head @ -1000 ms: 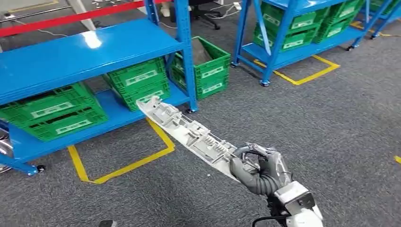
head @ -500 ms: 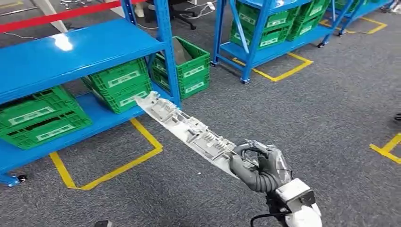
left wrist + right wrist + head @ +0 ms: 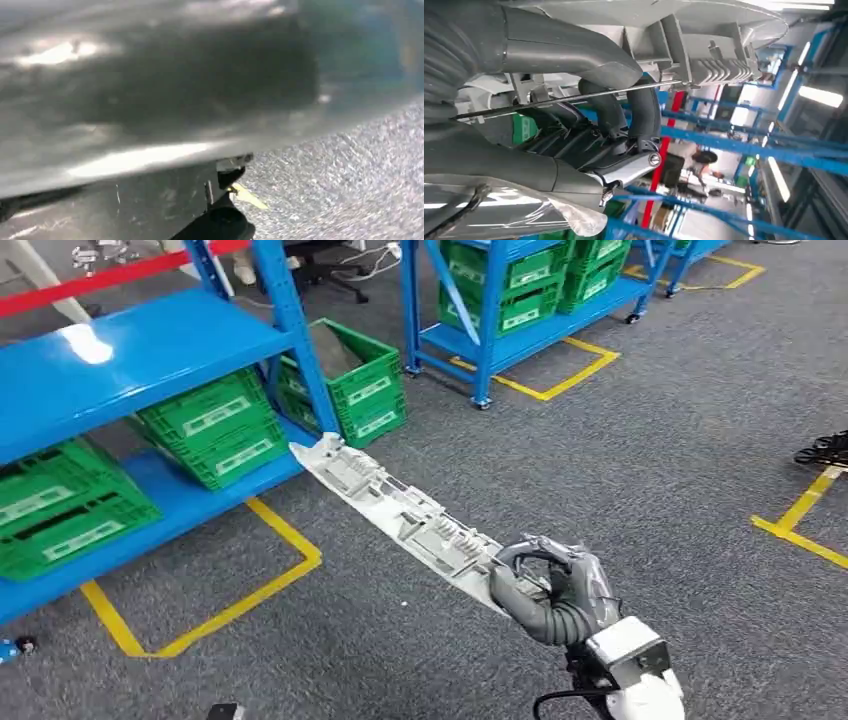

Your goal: Take the parts from the cabinet and place them on the table.

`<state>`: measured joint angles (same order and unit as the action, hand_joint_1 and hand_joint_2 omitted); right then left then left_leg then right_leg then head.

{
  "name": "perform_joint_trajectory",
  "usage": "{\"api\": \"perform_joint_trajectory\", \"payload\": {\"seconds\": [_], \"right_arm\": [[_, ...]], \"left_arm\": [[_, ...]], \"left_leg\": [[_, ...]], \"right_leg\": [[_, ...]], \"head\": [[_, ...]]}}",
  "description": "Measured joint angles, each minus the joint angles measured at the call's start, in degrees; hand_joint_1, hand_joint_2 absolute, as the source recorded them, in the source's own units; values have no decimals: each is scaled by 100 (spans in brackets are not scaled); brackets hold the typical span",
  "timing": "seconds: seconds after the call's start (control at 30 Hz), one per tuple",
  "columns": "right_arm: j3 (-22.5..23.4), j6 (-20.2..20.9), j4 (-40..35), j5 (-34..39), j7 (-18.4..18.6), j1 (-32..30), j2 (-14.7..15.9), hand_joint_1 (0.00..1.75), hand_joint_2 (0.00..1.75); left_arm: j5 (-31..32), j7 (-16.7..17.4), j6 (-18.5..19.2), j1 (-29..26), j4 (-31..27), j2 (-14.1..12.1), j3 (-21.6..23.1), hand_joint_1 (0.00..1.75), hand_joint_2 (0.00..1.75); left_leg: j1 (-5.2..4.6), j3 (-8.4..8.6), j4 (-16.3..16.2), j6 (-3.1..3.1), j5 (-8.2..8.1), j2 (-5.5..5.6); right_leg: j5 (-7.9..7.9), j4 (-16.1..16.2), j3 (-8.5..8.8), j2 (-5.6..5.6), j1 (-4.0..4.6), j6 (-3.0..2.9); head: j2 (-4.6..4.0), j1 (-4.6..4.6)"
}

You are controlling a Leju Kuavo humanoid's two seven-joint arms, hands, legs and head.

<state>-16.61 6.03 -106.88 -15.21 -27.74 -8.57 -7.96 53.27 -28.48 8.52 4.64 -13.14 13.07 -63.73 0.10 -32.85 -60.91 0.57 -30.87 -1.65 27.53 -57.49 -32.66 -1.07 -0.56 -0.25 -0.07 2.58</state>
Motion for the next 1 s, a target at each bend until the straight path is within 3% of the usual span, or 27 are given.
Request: {"api": "perform_joint_trajectory", "payload": {"seconds": [0.07, 0.1, 0.13, 0.17, 0.2, 0.23, 0.27, 0.3, 0.4, 0.43, 0.47, 0.5, 0.57, 0.6, 0.63, 0.67, 0.7, 0.77, 0.8, 0.83, 0.93, 0.97, 1.0], "right_arm": [[0, 2, -7, 0, -4, -5, -9, 175, 175], [0, 0, -7, 0, -2, -14, -9, 175, 175], [4, 0, -9, -2, -2, -33, -9, 175, 175], [11, -2, -11, -4, 4, -60, -9, 175, 175], [15, -2, -13, -7, 4, -79, -9, 175, 175], [15, 0, -31, -11, 11, -97, -9, 175, 175], [17, 0, -57, -15, 13, -112, -9, 175, 175], [22, 0, -61, -15, 11, -120, -9, 175, 175], [37, 0, -109, -33, 24, -168, -9, 175, 175], [42, 2, -120, -46, 31, -177, -9, 175, 175], [46, 4, -136, -55, 31, -190, -9, 175, 175], [48, 9, -153, -55, 31, -187, -9, 175, 175], [46, 20, -155, -57, 31, -194, -9, 175, 175], [48, 20, -155, -57, 31, -197, -9, 175, 175], [48, 20, -153, -59, 33, -206, -9, 175, 175], [48, 22, -155, -61, 33, -220, -9, 175, 175], [48, 24, -155, -68, 37, -230, -9, 175, 175], [48, 26, -155, -79, 44, -236, -9, 175, 175], [52, 26, -155, -79, 46, -232, -9, 175, 175], [52, 28, -162, -81, 41, -227, -9, 175, 175], [52, 42, -164, -85, 46, -246, -9, 175, 175], [52, 46, -166, -92, 48, -247, -11, 175, 175], [52, 48, -168, -94, 50, -242, -11, 175, 175]], "left_arm": [[4, 0, 0, -13, 0, 0, -2, 0, 0], [11, 2, 0, -25, 0, 2, -2, 0, 0], [15, 11, 0, -31, 0, 4, -2, 0, 0], [20, 24, -4, -33, 0, 9, -2, 0, 0], [28, 37, -7, -30, 0, 11, -2, 0, 0], [39, 53, -9, -28, 0, 18, -2, 0, 0], [72, 55, -9, -28, 0, 18, -2, 0, 0], [77, 65, -9, -25, 0, 18, -2, 0, 0], [92, 87, -11, -16, 0, 39, -2, 0, 0], [101, 87, -9, -17, 0, 46, -2, 0, 0], [116, 87, -9, -7, 0, 64, -2, 0, 0], [122, 87, -4, 1, 0, 70, -2, 0, 0], [131, 87, -2, -7, 0, 90, -2, 0, 0], [136, 87, 0, -12, 0, 90, -2, 0, 0], [136, 87, -2, -16, 0, 88, -2, 0, 0], [136, 87, -2, -11, 0, 90, -2, 0, 0], [140, 87, 0, -5, 0, 92, -2, 0, 0], [162, 90, 0, 1, 0, 105, -2, 0, 0], [179, 96, 0, -1, 0, 103, -2, 0, 0], [186, 103, 0, 0, 0, 105, -2, 0, 0], [188, 142, -4, -7, 0, 105, -2, 0, 0], [188, 153, -7, -2, 0, 105, -2, 0, 0], [190, 153, -7, 0, 0, 109, -2, 0, 0]], "left_leg": [[24, -396, -946, 34, -473, 89], [23, -575, -1357, 41, -606, 99], [23, -628, -1484, 41, -590, 105], [23, -563, -1347, 32, -436, 109], [23, -390, -971, 14, -178, 115], [24, -156, -467, -11, 96, 144], [24, 68, 27, -44, 325, 245], [25, 156, 208, -80, 264, 391], [1, 129, 290, -102, 252, 343], [28, 136, 345, -146, 289, 318], [55, 149, 385, -185, 322, 259], [53, 145, 389, -210, 330, 243], [45, 138, 388, -221, 327, 169], [44, 135, 387, -222, 327, 132], [43, 135, 385, -221, 327, 89], [44, 138, 384, -220, 325, 58], [44, 143, 383, -218, 324, 39], [44, 170, 379, -187, 304, 6], [6, 164, 364, -157, 289, -5], [-20, 139, 322, -129, 280, -17], [-10, 151, 346, -73, 304, -99], [-1, 140, 326, -30, 241, -76], [9, 86, 154, 0, 88, 30]], "right_leg": [[-10, -1, -19, 78, 6, -38], [-13, -4, -23, 122, 8, -43], [-13, -7, -21, 164, 9, -43], [-14, -12, -17, 206, 9, -42], [-14, -17, -13, 255, 9, -42], [-14, -20, -1, 299, 9, -40], [-16, -19, 3, 330, 7, -33], [-22, -33, -18, 357, 35, -1], [-76, -21, -104, 422, -1, 109], [-84, -13, -106, 445, 17, 156], [-21, -66, -180, 372, -1, 171], [142, -277, -264, 254, 7, 189], [593, -1209, -676, 168, -8, 228], [734, -1590, -855, 161, -11, 245], [777, -1858, -981, 157, -12, 264], [660, -1764, -929, 149, -16, 272], [457, -1431, -752, 130, -18, 269], [-8, -342, -162, 8, -23, 245], [78, -54, -7, -162, 7, 240], [45, -10, 32, -109, 11, 183], [30, -36, -12, -20, 30, 114], [0, -1, 4, -3, -10, 60], [-2, 0, 0, 20, -10, 24]], "head": [[0, -3], [0, 0], [0, -5], [0, -2], [0, -3], [0, -3], [0, -2], [0, 4], [0, 2], [0, 2], [0, 0], [0, 17], [0, 41], [0, 45], [0, 46], [0, 45], [0, 48], [0, 48], [0, 50], [0, 48], [0, 43], [0, 39], [0, 15]]}}
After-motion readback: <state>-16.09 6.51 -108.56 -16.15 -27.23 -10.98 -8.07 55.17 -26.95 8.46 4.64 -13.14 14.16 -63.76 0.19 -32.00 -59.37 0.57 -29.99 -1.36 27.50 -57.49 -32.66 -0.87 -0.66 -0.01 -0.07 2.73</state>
